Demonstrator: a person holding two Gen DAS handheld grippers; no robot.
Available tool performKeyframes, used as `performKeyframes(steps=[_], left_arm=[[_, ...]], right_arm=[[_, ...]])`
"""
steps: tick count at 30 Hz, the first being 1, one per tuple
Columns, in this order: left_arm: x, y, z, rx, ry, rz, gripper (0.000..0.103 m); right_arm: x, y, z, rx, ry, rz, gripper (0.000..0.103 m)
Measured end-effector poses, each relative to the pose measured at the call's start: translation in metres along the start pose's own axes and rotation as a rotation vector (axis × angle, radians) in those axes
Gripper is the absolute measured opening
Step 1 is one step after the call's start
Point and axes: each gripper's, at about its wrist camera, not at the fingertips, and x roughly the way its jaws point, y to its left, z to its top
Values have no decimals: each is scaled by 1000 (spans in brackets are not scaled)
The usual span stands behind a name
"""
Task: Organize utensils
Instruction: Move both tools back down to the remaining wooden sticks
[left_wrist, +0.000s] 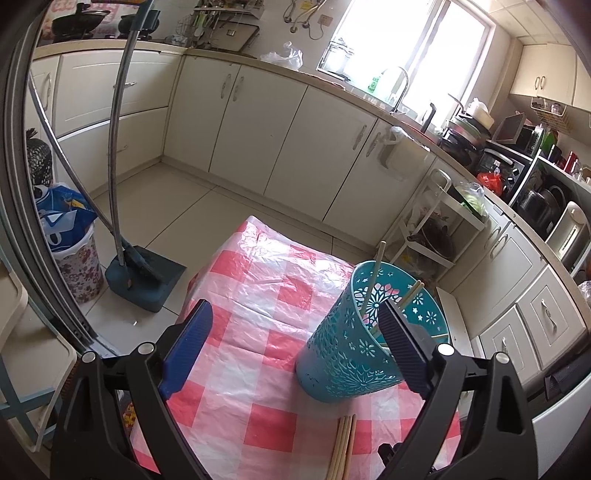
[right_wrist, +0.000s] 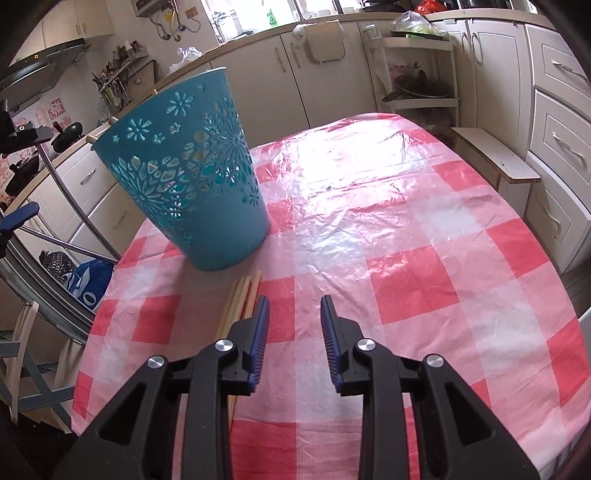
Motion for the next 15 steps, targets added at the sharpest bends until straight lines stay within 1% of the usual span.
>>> performKeyframes(steps=[15], left_arm=[[1,-1,-1,3,3,0,88]], right_arm=[[7,-4,-4,21,31,-1,32]])
